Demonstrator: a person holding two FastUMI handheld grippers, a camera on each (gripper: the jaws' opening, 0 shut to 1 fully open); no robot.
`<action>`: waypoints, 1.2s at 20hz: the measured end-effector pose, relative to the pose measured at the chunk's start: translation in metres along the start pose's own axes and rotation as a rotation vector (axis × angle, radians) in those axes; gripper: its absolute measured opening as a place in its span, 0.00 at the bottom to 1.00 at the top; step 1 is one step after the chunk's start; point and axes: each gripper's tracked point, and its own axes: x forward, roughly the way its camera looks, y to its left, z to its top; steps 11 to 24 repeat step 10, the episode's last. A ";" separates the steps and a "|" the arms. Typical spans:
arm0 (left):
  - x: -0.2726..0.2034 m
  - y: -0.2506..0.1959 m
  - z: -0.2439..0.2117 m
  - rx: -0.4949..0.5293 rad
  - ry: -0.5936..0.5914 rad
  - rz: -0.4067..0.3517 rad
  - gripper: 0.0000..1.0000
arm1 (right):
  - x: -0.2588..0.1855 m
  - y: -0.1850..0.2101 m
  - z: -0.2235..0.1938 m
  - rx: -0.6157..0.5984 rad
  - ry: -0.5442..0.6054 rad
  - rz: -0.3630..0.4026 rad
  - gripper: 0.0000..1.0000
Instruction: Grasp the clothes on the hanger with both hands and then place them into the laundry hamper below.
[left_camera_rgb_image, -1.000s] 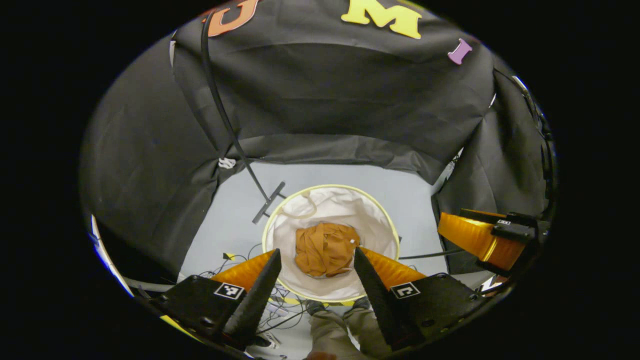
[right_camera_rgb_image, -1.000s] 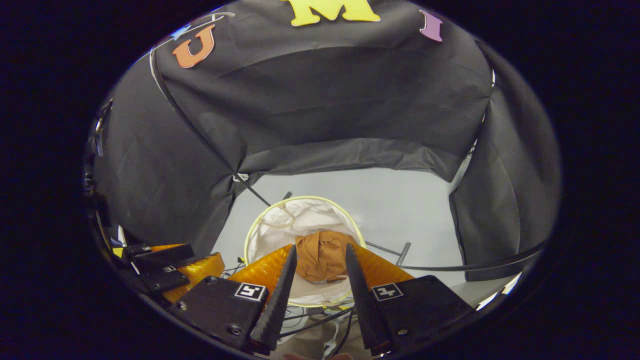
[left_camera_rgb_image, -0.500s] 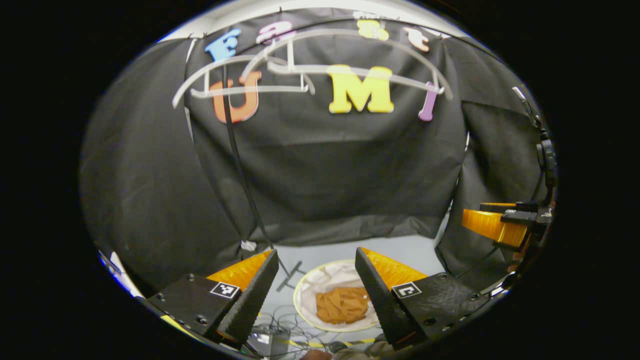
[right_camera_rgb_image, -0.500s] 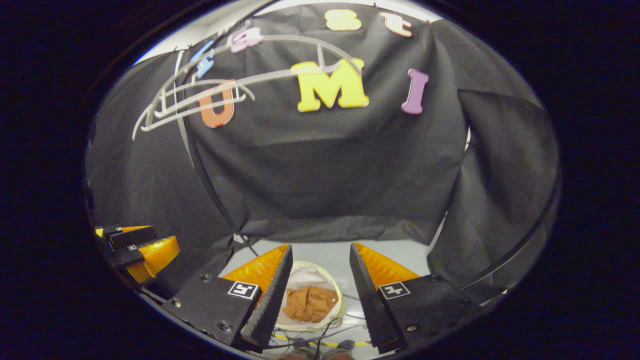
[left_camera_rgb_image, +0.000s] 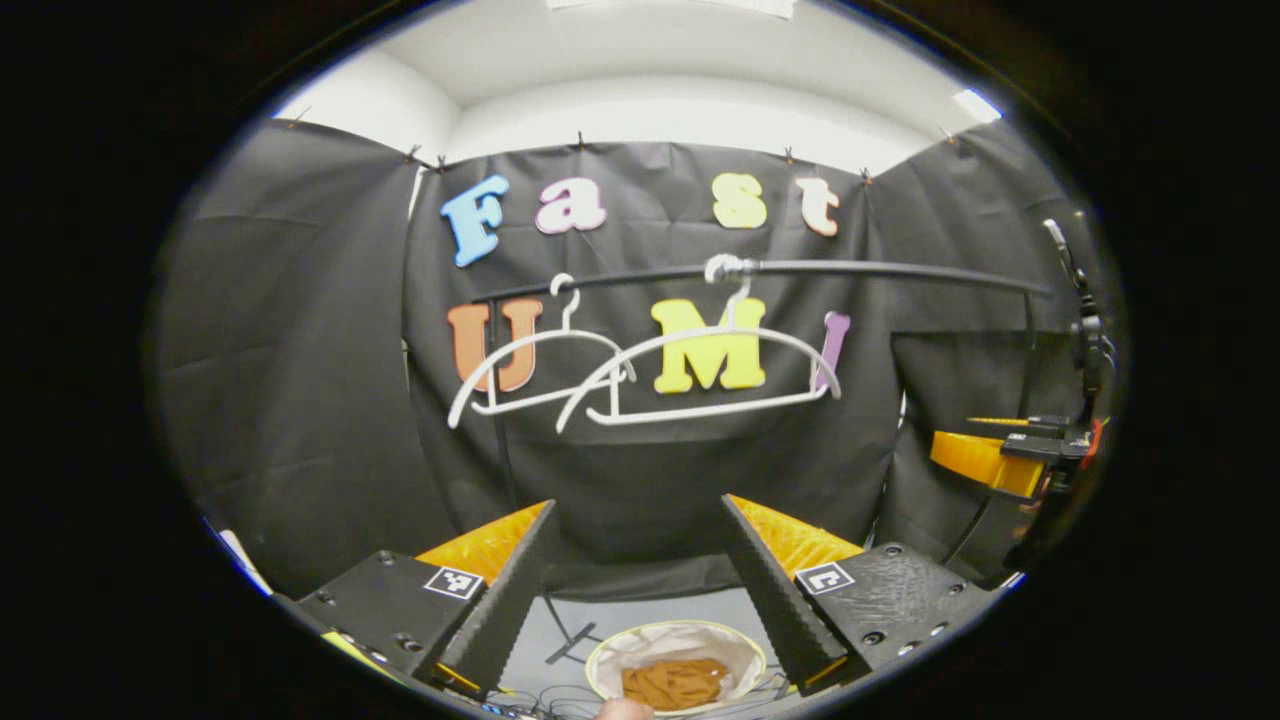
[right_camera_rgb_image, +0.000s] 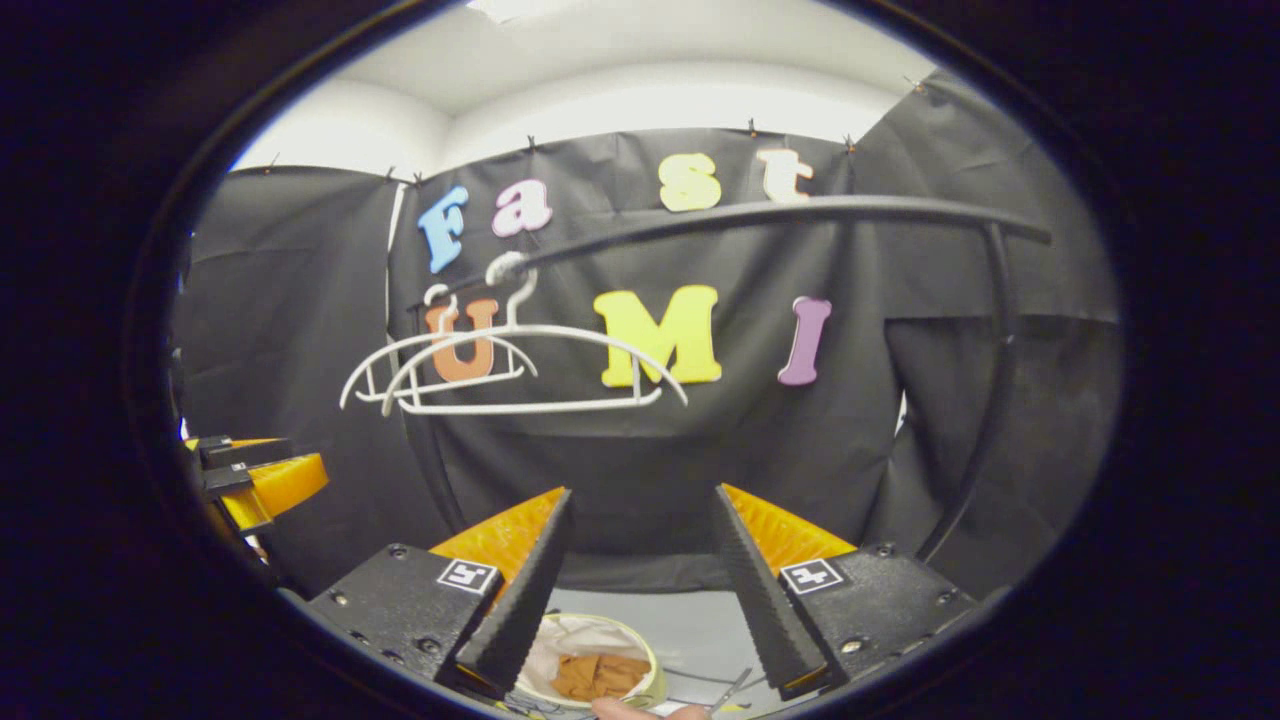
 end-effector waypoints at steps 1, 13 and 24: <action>-0.009 -0.001 0.011 0.001 -0.026 -0.001 1.00 | -0.010 -0.003 0.009 -0.011 -0.028 -0.004 0.91; -0.066 0.010 0.070 0.045 -0.196 0.074 1.00 | -0.064 -0.008 0.092 0.001 -0.250 0.035 0.92; -0.066 0.010 0.070 0.045 -0.196 0.074 1.00 | -0.064 -0.008 0.092 0.001 -0.250 0.035 0.92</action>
